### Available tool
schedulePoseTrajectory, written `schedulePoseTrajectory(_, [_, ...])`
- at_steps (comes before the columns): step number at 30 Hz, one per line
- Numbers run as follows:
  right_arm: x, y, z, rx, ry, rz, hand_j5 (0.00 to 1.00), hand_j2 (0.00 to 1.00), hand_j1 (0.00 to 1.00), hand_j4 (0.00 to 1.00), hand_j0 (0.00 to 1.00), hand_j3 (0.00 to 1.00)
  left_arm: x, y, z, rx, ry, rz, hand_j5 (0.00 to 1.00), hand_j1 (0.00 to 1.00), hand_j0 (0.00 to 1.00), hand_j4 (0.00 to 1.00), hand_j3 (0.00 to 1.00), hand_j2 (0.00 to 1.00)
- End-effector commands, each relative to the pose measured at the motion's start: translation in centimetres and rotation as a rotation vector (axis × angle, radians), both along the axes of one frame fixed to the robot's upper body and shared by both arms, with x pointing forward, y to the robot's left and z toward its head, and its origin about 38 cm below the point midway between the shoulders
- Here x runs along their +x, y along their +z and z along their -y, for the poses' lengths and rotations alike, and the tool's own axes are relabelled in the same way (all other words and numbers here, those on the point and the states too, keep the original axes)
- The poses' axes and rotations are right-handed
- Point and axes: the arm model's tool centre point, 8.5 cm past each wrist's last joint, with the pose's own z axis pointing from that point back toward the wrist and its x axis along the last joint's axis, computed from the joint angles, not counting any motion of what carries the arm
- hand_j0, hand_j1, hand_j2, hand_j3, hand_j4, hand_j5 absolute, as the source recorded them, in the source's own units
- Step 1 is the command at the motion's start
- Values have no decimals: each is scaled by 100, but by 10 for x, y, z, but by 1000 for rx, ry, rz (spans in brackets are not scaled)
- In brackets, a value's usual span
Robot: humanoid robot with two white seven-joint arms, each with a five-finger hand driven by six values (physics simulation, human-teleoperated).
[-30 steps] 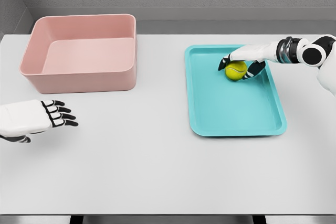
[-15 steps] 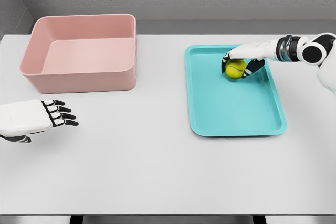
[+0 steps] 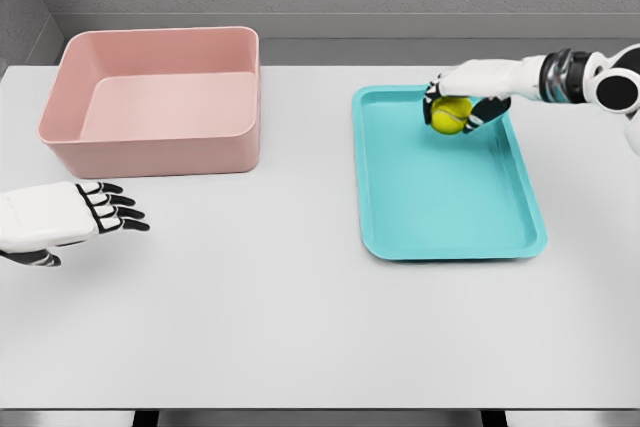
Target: Put the tennis from the blue tray into the pink basket with both arms
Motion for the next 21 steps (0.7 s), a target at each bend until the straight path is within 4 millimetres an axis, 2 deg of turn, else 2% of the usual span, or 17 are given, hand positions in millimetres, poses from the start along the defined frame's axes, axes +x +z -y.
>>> schedulePoseTrajectory(1, [-4, 13, 2, 4, 17, 30, 47, 47, 47, 47, 47, 47, 1, 1, -2, -8, 10, -1, 100, 100, 100, 100, 100, 100])
schedulePoseTrajectory(4, [-17, 21, 4, -13, 56, 56, 46, 46, 46, 46, 46, 46, 3, 1, -8, -54, 45, -24, 100, 100, 100, 100, 100, 100])
schedulePoseTrajectory(11, [-53, 28, -38, -24, 243, 107, 46, 46, 46, 46, 46, 46, 5, 0, -11, -97, 69, -43, 100, 100, 100, 100, 100, 100])
schedulePoseTrajectory(14, [-55, 29, -41, -26, 254, 110, 46, 46, 46, 46, 46, 46, 5, -1, -11, -101, 72, -45, 100, 100, 100, 100, 100, 100])
schedulePoseTrajectory(21, [-69, 31, -68, -13, 341, 129, 46, 46, 46, 46, 46, 46, 5, -1, -11, -101, 71, -46, 100, 100, 100, 100, 100, 100])
